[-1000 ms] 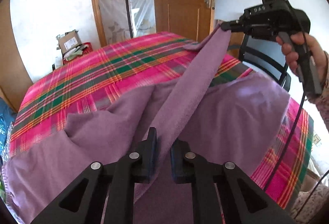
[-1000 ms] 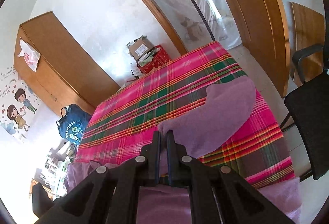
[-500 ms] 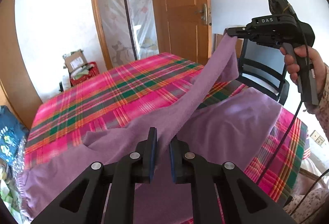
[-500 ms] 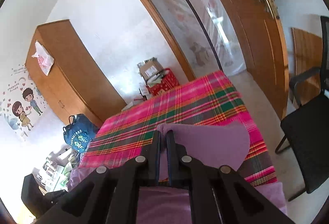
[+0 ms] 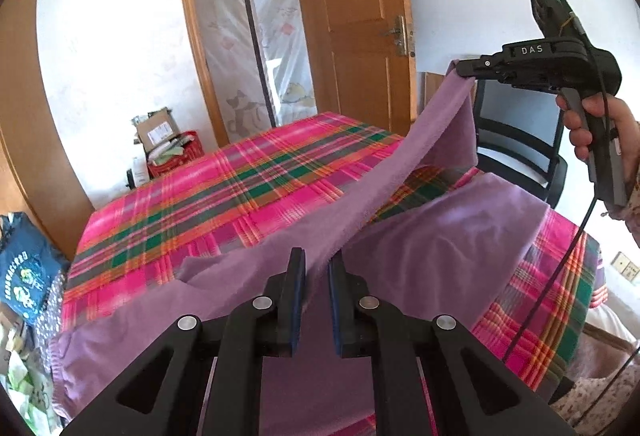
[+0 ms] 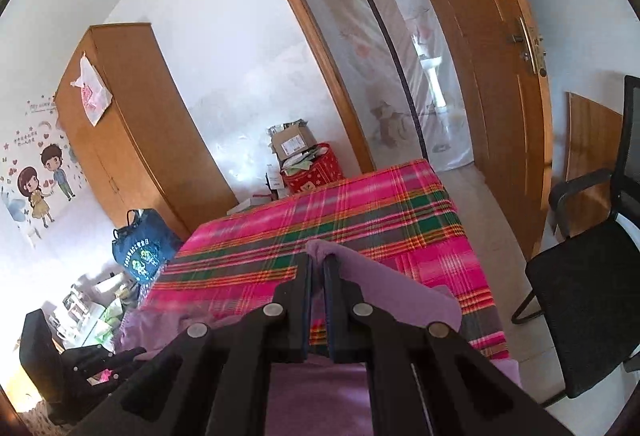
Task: Fold clothes
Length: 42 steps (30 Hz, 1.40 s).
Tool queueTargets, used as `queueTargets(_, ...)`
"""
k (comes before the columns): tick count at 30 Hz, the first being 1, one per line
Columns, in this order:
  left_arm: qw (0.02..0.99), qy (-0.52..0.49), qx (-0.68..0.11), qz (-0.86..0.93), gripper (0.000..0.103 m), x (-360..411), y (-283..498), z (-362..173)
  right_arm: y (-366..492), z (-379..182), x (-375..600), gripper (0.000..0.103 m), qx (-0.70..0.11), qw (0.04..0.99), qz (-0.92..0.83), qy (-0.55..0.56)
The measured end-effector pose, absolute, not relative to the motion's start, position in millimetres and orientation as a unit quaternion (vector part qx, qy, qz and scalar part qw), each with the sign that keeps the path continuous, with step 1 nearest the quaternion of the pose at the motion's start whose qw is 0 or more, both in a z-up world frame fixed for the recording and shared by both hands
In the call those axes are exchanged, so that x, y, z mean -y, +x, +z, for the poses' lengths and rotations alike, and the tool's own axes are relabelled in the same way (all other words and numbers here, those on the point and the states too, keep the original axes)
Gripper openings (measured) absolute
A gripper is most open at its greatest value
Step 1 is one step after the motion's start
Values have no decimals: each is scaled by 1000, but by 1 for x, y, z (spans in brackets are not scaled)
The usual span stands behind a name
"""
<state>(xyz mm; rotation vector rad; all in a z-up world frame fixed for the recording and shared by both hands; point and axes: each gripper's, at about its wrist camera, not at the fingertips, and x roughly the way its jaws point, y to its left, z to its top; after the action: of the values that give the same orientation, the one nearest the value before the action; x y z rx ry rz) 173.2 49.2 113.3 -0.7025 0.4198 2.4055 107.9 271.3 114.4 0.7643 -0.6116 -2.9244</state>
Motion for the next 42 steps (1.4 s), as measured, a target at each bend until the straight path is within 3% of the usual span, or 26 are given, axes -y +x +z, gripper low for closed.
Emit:
queueTargets(19, 327, -348, -157, 865, 12, -50, 201, 42, 170, 31, -275, 6, 228, -8, -922, 313)
queueTargets(42, 339, -368, -125, 857, 13, -38, 201, 39, 195, -36, -285, 5, 261, -62, -879, 393)
